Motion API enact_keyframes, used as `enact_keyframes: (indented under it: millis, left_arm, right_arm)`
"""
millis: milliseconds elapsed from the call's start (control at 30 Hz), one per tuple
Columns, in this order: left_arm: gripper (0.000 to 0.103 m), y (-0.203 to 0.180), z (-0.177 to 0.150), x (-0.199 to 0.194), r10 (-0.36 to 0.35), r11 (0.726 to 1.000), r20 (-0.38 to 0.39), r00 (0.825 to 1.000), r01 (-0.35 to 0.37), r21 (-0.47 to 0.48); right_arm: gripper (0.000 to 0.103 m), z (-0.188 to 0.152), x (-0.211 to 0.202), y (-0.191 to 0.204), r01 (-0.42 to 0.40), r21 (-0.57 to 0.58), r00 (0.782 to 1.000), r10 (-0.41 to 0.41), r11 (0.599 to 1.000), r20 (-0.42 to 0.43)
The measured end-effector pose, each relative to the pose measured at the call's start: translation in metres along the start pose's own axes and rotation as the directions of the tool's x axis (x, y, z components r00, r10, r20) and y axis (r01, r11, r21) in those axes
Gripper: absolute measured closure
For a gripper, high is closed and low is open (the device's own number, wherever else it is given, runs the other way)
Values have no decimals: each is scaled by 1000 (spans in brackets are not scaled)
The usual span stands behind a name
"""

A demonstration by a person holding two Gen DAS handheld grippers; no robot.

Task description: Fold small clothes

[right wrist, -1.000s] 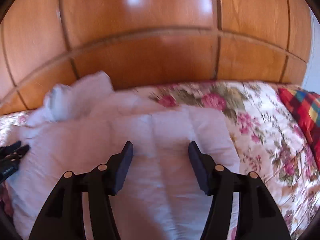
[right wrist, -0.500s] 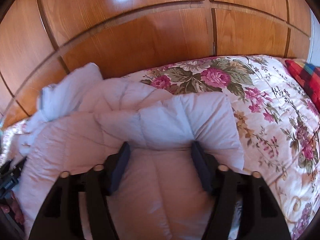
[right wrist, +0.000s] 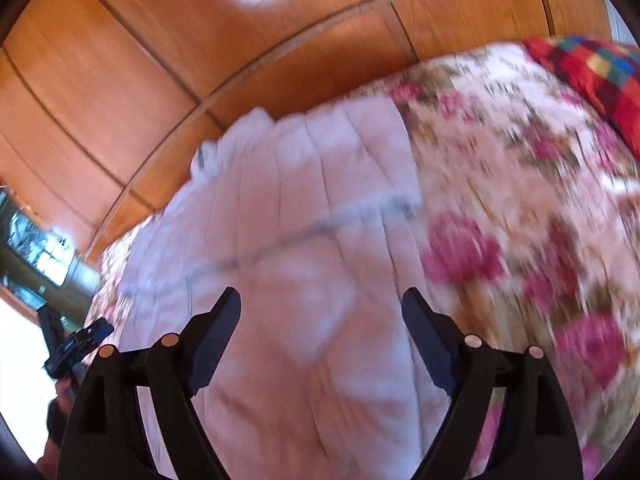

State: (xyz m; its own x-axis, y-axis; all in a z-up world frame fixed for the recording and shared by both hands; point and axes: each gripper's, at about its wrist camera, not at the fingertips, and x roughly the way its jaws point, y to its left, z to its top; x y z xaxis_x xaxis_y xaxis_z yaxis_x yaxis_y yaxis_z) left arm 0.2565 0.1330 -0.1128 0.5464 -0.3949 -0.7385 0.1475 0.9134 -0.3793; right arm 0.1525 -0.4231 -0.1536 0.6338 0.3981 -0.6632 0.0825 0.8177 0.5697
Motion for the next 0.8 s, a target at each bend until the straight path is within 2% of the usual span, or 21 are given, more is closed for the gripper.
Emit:
enact_keyframes:
  millis: [100, 200, 233, 367, 500, 667, 700, 800]
  left_arm:
    - [20, 24, -30, -14, -36, 999, -65, 997, 34, -29]
    - [20, 41, -57, -18, -134, 989, -130, 982, 124, -85]
    - [20, 44, -65, -19, -166, 983, -138, 976, 152, -104]
    - [20, 48, -89, -27, -267, 956, -117, 957, 247, -161]
    - [20, 41, -107, -33, -374, 914, -111, 921, 346, -214]
    - [20, 24, -121, -38, -414, 902, -154, 897, 382, -200]
    - [20, 20, -126, -39, -428, 897, -170, 887, 395, -198]
    - [20, 7, -135, -41, -451, 890, -214, 867, 418, -180]
  right_arm:
    - [20, -22, -15, -24, -23, 48, 999, 24, 999, -35]
    - [20, -41, -26, -44, -69, 86, 995, 75, 994, -66]
    - [20, -48, -29, -50, -105, 109, 990, 114, 989, -78]
    - [20, -70, -37, -60, -201, 168, 976, 212, 965, -50]
    - [19, -85, -39, -55, -282, 174, 955, 294, 943, -48]
    - [19, -102, -37, -39, -335, 155, 930, 353, 929, -106]
    - [19, -105, -38, -37, -346, 158, 924, 365, 925, -113]
    - [19, -116, -37, -33, -402, 188, 895, 428, 896, -128]
